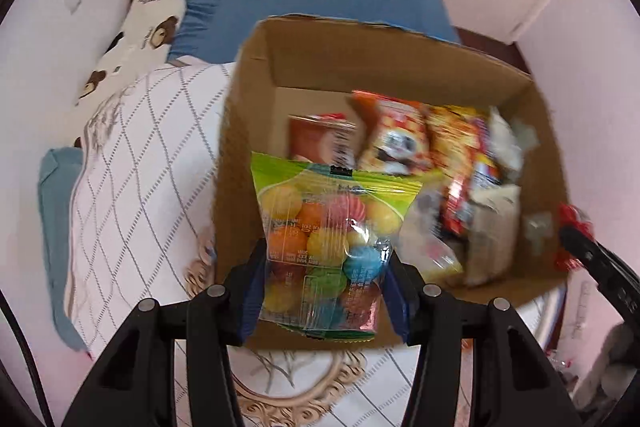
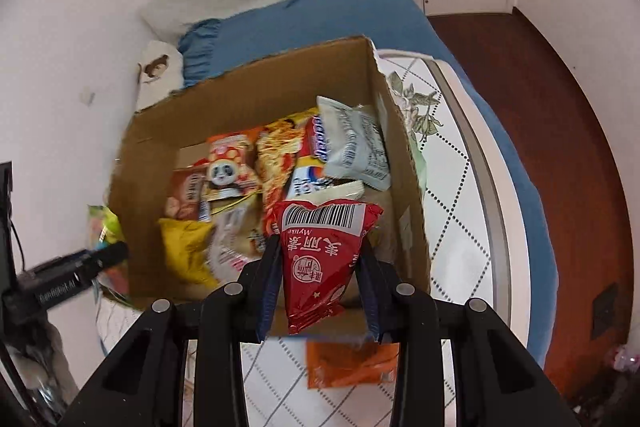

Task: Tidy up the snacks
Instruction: 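Place both packets into the cardboard box and open both tools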

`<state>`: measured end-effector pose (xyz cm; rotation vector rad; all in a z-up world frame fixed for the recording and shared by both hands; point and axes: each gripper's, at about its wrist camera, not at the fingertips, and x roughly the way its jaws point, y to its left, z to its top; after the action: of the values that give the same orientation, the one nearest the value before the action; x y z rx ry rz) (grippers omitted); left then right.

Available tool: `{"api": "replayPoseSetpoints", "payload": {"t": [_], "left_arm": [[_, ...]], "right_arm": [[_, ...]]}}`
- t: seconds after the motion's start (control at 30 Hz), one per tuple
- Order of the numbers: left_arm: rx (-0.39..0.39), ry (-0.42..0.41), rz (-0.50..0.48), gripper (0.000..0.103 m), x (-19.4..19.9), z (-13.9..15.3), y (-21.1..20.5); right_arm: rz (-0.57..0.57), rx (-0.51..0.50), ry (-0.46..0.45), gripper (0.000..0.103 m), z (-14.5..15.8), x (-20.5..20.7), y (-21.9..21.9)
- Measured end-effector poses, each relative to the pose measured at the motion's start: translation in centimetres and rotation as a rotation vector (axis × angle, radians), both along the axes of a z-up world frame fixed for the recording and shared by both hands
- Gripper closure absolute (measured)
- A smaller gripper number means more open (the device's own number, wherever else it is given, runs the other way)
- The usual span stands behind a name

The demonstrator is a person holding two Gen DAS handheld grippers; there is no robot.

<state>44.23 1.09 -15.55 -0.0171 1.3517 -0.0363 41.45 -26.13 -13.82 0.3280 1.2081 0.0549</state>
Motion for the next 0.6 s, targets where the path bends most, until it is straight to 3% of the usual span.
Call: {"api": "replayPoseSetpoints", "payload": {"t": [0.2,0.23,0.27,0.3,0.33,0.43,0.6], "left_arm": [[0.043,0.124,0.001,0.053,2.1,-4.2,0.5],[0.051,0.143,0.016,0.052,2.0,-4.6,0.6],[0.055,0.158,0.035,0.05,2.1,-5.0,0.8],[0.037,0.16,0.034,0.047,2.3,-5.2,0.8],[0.024,0.148,0.029,0.038,2.4,-5.1,0.7],[0.017,0.113,0.027,0.029,2.3,-5.0,0.4],[0.013,0.076,0.017,0.027,1.5,-4.1,-0.3]], "right_arm": [[-0.007,-0.028,0.064,0.063,-1.9,1.0,0.0],[-0.013,-0.028,0.081,0.048,-2.3,1.0,-0.1],[-0.017,-0.041,0.081,0.018,-2.5,1.1,-0.1],[-0.008,-0.017,0.066,0.015,-2.6,1.1,-0.1],[-0.008,-0.021,0.077,0.012,-2.8,1.2,0.1],[0.01,-0.045,0.084,0.011,-3.0,1.3,0.6],[0.025,-0.054,0.08,0.011,-2.6,1.1,0.9]]}}
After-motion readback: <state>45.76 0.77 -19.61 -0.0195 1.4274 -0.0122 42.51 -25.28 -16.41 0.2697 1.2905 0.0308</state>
